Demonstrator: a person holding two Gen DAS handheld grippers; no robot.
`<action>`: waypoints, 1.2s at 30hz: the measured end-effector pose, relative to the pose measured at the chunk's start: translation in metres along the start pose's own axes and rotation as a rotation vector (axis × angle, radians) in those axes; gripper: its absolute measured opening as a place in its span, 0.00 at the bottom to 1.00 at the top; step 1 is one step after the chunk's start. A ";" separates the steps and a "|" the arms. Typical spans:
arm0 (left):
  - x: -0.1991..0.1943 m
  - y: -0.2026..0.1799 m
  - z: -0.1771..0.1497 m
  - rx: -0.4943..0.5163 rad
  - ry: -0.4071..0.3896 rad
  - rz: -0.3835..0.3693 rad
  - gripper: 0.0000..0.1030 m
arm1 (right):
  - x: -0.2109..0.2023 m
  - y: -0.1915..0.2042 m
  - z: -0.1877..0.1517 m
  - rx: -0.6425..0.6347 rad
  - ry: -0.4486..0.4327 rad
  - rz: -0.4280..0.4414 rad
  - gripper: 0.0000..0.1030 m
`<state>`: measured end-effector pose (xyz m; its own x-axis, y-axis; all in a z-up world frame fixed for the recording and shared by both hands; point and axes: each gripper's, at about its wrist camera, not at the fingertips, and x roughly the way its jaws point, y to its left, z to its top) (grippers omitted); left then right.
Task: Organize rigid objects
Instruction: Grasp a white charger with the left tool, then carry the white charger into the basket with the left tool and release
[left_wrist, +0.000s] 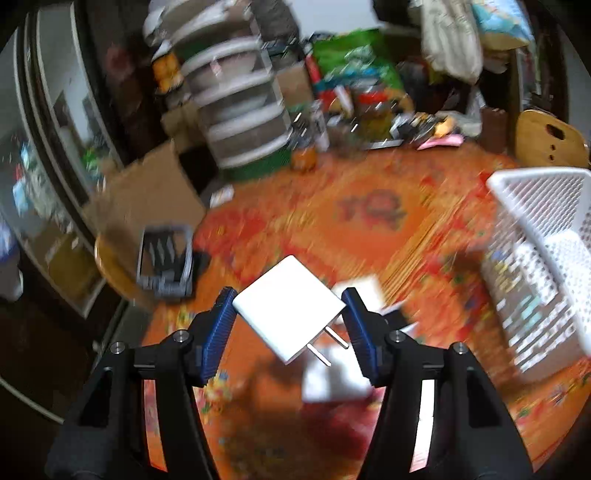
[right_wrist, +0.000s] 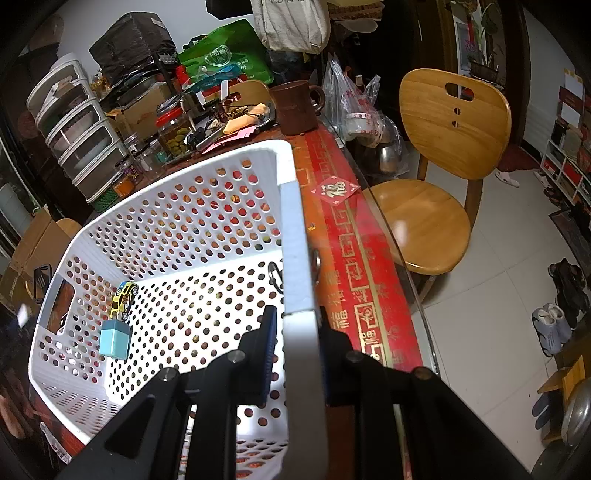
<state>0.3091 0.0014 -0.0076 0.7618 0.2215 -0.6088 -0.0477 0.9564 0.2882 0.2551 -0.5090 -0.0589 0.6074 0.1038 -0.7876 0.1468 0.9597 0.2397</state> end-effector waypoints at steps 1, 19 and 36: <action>-0.006 -0.008 0.009 0.011 -0.012 -0.012 0.54 | 0.000 0.000 0.000 0.000 0.000 0.000 0.18; -0.046 -0.192 0.089 0.249 -0.102 -0.195 0.54 | 0.001 0.000 0.002 -0.004 -0.003 0.000 0.18; -0.053 -0.278 0.081 0.355 -0.089 -0.287 0.54 | 0.001 0.000 0.002 -0.004 -0.004 0.000 0.18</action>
<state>0.3344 -0.2916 0.0041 0.7653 -0.0746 -0.6393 0.3855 0.8485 0.3625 0.2572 -0.5090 -0.0587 0.6103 0.1028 -0.7854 0.1433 0.9608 0.2372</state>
